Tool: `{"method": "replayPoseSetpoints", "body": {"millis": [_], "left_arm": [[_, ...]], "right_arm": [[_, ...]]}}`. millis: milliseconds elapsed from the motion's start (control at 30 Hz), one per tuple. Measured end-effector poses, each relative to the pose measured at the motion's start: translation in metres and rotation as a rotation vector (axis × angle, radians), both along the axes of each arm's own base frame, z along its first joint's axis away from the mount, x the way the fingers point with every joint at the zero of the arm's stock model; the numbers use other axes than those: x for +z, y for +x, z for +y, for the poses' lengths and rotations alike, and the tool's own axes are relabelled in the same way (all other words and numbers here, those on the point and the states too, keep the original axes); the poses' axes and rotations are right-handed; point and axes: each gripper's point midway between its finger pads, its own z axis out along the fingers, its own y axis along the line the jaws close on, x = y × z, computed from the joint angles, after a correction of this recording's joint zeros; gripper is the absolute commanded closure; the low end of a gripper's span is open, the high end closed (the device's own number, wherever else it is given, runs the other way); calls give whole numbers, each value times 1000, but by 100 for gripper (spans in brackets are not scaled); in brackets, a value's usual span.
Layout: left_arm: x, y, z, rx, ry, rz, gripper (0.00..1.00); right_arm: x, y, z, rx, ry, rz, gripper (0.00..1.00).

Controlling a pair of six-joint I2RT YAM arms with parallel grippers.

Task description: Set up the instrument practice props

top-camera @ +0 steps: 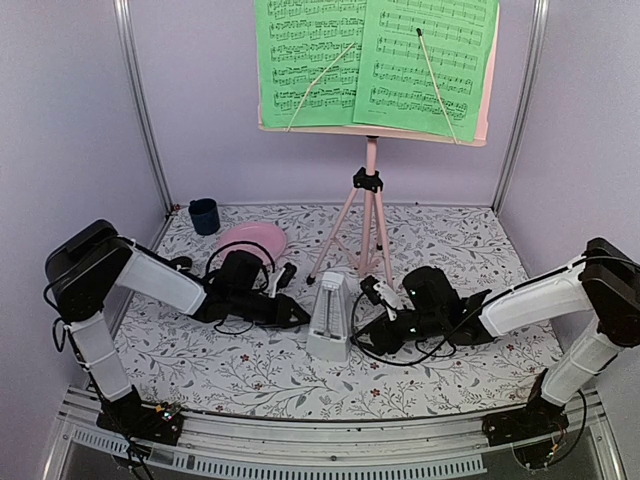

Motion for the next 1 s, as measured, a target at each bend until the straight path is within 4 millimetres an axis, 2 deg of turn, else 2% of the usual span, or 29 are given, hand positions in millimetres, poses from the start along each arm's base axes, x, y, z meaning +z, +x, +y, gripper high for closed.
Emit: {"method": "replayPoseSetpoints", "body": {"millis": [133, 200, 233, 467, 867, 933, 1000], "left_arm": [[0, -11, 18, 2, -4, -2, 73], [-3, -15, 22, -1, -4, -1, 75], [-5, -17, 23, -3, -2, 1, 75], [-12, -38, 20, -46, -15, 8, 79], [8, -82, -23, -207, -98, -58, 76], [12, -84, -26, -217, -117, -83, 67], [16, -85, -21, -210, -131, -128, 53]], "right_arm": [[31, -2, -3, 8, 40, -42, 20], [45, -3, -3, 11, 61, -57, 9], [52, -4, -3, 9, 71, -57, 1], [80, -1, 5, -7, 108, -21, 1], [113, 15, 13, -82, 99, -23, 1], [114, 17, 11, -98, 87, -26, 1], [115, 19, 10, -111, 74, -28, 1]]}}
